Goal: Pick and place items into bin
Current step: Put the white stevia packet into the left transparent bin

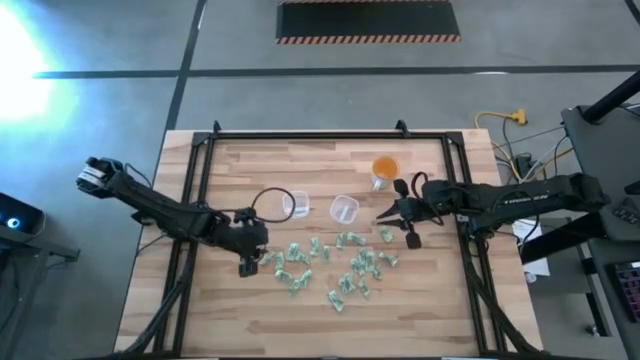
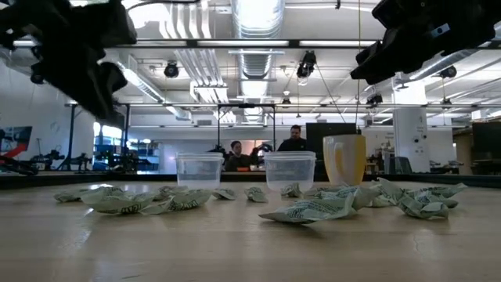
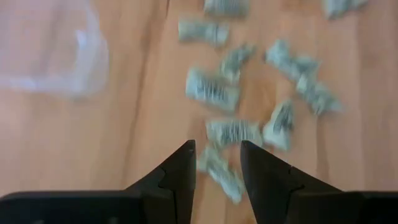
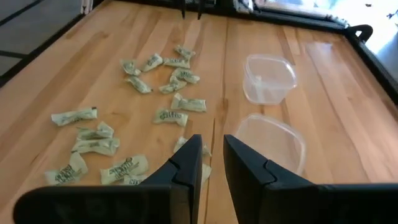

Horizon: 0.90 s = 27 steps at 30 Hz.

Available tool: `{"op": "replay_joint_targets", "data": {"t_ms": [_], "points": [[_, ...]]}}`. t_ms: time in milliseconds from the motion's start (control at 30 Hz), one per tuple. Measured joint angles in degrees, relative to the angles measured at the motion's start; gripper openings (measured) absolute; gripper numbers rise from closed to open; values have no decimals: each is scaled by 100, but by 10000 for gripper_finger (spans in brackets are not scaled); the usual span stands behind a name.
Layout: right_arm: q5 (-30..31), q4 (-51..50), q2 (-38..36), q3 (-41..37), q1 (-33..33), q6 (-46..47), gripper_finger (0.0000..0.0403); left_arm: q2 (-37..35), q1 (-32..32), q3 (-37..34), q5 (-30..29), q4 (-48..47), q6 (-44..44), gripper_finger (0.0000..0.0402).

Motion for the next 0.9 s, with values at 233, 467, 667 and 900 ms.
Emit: {"op": "replay_joint_targets", "data": {"t_ms": [233, 467, 667, 900], "points": [[0, 60, 200, -1, 0, 2, 57, 823, -111, 81, 418, -75, -781, 109], [-3, 123, 250, -2, 1, 4, 57, 1284, -111, 193, 418, -60, -821, 109], [-7, 135, 250, -2, 2, 33, 57, 1600, -111, 144, 420, -61, -955, 109], [-7, 165, 246, -2, 2, 51, 57, 1858, -113, 157, 422, 42, -967, 109]]}}
